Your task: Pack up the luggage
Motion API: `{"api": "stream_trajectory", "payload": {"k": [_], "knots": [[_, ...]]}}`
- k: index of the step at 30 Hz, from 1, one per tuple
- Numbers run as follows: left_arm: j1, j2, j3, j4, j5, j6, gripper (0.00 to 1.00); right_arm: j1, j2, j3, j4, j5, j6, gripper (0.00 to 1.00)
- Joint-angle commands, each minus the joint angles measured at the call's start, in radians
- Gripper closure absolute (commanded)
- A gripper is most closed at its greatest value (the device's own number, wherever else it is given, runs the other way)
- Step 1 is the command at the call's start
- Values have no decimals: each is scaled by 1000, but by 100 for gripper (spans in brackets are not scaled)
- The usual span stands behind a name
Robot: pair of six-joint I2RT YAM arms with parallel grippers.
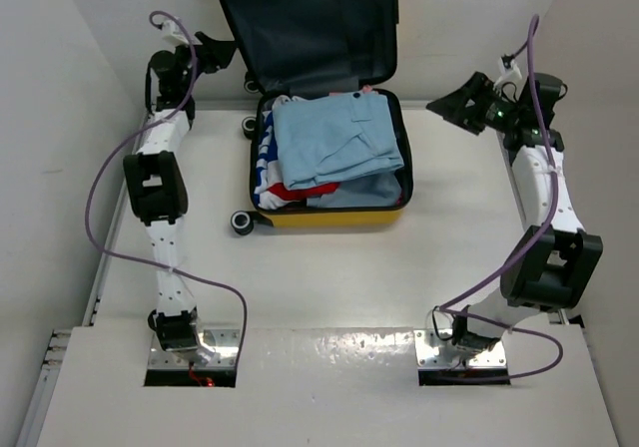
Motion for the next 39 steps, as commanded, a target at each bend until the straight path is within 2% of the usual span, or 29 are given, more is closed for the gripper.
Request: {"api": "stream_trajectory", "payload": {"k": [1, 6, 8, 11, 15, 17, 19, 21, 23, 24, 26, 29, 30, 32, 33, 34, 35, 36, 37, 38, 39], "knots": [[-55, -7, 132, 105, -9, 59, 20, -22, -32, -47, -19, -46, -47, 14], [-85, 39, 173, 105, -20, 102, 21, -54, -4, -52, -22, -60, -45, 14], [-95, 62, 207, 105, -64, 117, 25, -63, 11, -53, -19, -63, -45, 14], [-104, 90, 273, 65, -199, 186, 39, -72, 25, -56, -12, -69, -41, 14], [-115, 124, 319, 99, -362, 306, 58, -95, 30, -63, -19, -77, -42, 14], [-115, 150, 369, 99, -365, 352, 63, -100, 30, -75, -19, -76, -53, 15], [-115, 150, 374, 99, -345, 361, 76, -105, 37, -83, -20, -73, -53, 16], [-115, 129, 303, 146, -305, 349, 93, -105, 48, -81, -16, -79, -53, 18], [-115, 57, 223, 195, -273, 322, 100, -105, 60, -81, -12, -82, -39, 19], [-115, 26, 140, 221, -234, 322, 100, -106, 59, -76, -6, -86, -33, 19], [-115, -23, 88, 247, -174, 285, 100, -106, 50, -78, -5, -89, -39, 20], [-115, -161, -75, 309, -75, 256, 100, -108, 33, -98, -14, -94, -61, 22], [-115, -206, -181, 323, -27, 256, 100, -109, 22, -112, -14, -100, -68, 22], [-105, -368, -320, 352, 20, 243, 100, -121, -13, -133, -35, -108, -101, 22], [-105, -429, -393, 352, 87, 257, 100, -123, -22, -148, -40, -112, -108, 22], [-96, -494, -538, 352, 130, 271, 100, -129, -42, -170, -39, -118, -110, 22], [-96, -628, -616, 352, 167, 283, 100, -146, -62, -178, -48, -125, -131, 22], [-84, -699, -691, 337, 199, 314, 100, -154, -75, -187, -51, -129, -141, 22], [-67, -773, -839, 314, 256, 327, 95, -160, -94, -204, -71, -138, -144, 22], [-55, -928, -912, 241, 290, 349, 54, -186, -110, -204, -83, -146, -182, 22], [-41, -1014, -978, 171, 325, 437, 34, -193, -118, -204, -101, -146, -199, 22]]}}
